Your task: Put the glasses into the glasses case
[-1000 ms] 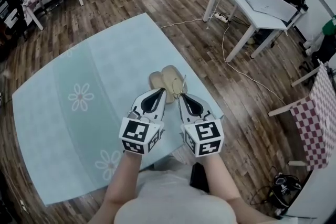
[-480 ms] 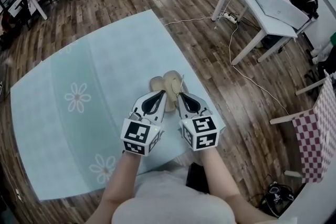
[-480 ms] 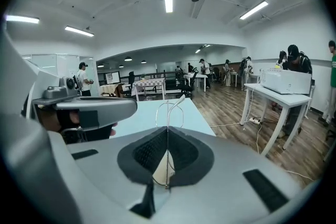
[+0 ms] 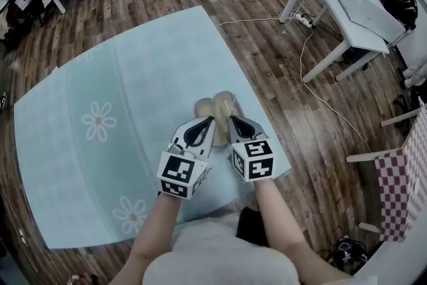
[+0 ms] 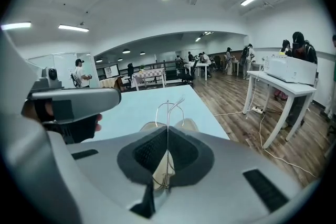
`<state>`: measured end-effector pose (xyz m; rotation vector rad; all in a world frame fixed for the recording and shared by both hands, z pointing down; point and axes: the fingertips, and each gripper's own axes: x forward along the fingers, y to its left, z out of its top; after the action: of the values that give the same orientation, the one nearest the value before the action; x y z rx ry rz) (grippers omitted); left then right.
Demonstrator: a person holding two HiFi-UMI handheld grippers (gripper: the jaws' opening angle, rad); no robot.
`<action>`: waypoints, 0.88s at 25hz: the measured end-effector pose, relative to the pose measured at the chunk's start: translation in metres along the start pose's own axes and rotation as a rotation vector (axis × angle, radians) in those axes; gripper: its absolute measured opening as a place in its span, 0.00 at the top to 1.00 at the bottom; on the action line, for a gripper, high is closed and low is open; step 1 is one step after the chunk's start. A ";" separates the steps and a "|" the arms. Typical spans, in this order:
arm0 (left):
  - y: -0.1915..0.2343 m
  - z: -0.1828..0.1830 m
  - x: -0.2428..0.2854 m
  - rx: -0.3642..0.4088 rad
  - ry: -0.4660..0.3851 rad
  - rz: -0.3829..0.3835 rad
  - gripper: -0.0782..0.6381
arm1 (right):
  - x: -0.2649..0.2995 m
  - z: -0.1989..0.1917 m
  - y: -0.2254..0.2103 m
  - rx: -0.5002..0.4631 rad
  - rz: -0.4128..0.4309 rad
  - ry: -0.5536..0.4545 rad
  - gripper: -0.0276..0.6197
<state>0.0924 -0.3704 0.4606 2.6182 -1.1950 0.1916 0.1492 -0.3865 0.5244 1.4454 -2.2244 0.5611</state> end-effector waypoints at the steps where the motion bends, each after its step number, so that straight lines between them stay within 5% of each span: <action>1: 0.001 -0.002 0.001 -0.002 0.002 0.002 0.88 | 0.004 -0.002 -0.002 -0.004 -0.006 0.009 0.94; 22: 0.025 -0.012 0.001 -0.033 0.019 0.046 0.88 | 0.056 -0.039 -0.024 -0.107 -0.126 0.241 0.94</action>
<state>0.0744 -0.3834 0.4763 2.5561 -1.2426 0.2036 0.1563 -0.4165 0.5899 1.3735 -1.9328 0.5359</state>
